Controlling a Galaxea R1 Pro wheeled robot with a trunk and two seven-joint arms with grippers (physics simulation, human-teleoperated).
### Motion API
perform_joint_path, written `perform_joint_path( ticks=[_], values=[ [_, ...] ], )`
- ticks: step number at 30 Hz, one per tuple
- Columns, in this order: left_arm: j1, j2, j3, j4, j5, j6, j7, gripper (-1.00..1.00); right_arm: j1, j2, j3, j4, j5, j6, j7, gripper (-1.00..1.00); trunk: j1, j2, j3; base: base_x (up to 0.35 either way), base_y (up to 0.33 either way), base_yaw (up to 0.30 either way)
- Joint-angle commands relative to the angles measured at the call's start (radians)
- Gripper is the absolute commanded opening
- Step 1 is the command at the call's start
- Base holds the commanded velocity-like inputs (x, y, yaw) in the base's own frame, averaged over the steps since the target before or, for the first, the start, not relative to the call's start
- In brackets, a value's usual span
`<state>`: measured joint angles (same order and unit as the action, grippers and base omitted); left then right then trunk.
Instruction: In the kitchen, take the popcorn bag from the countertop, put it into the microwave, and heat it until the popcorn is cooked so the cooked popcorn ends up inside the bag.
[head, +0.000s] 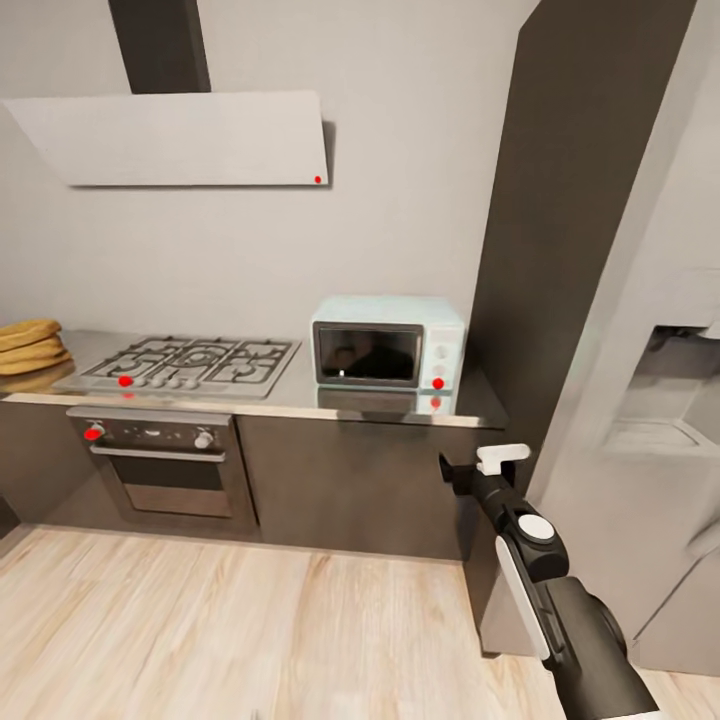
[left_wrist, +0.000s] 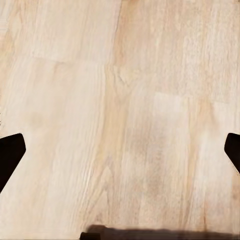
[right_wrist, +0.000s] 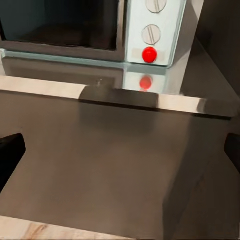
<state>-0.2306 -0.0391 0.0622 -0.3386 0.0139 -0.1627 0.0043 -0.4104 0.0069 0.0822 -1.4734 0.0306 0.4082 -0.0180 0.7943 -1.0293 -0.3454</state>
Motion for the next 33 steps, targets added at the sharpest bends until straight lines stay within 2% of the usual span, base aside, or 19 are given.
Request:
perform_joint_path(
  ticks=[1, 9, 13, 23, 33],
  values=[
    [0.0, -0.001, 0.008, 0.001, 0.001, -0.003, -0.001, 1.0, -0.001, 0.0, 0.001, -0.003, 0.003, 0.006, -0.002, 1.0, 0.001, -0.001, -0.001, 0.346, 0.0, 0.0],
    [0.001, -0.003, 0.013, 0.004, 0.001, -0.003, 0.001, 1.0, 0.007, -0.002, 0.0, -0.051, 0.002, 0.006, -0.001, 1.0, 0.001, -0.001, -0.001, 0.347, 0.0, 0.0],
    [0.001, -0.011, 0.015, 0.012, 0.001, -0.001, 0.007, 1.0, 0.008, -0.002, -0.001, -0.054, 0.002, 0.006, 0.0, 1.0, 0.001, -0.001, -0.001, 0.347, 0.0, 0.0],
    [0.003, -0.01, 0.019, 0.04, 0.001, -0.001, 0.008, 1.0, 0.009, -0.002, 0.0, -0.057, 0.002, 0.006, -0.002, 1.0, 0.001, -0.001, -0.001, 0.347, 0.0, 0.0],
    [0.031, -0.014, 0.019, 0.043, 0.001, -0.002, 0.008, 1.0, 0.009, -0.002, 0.0, -0.057, 0.002, 0.003, -0.002, 1.0, 0.001, -0.001, -0.001, 0.347, 0.0, 0.0]
  ],
)
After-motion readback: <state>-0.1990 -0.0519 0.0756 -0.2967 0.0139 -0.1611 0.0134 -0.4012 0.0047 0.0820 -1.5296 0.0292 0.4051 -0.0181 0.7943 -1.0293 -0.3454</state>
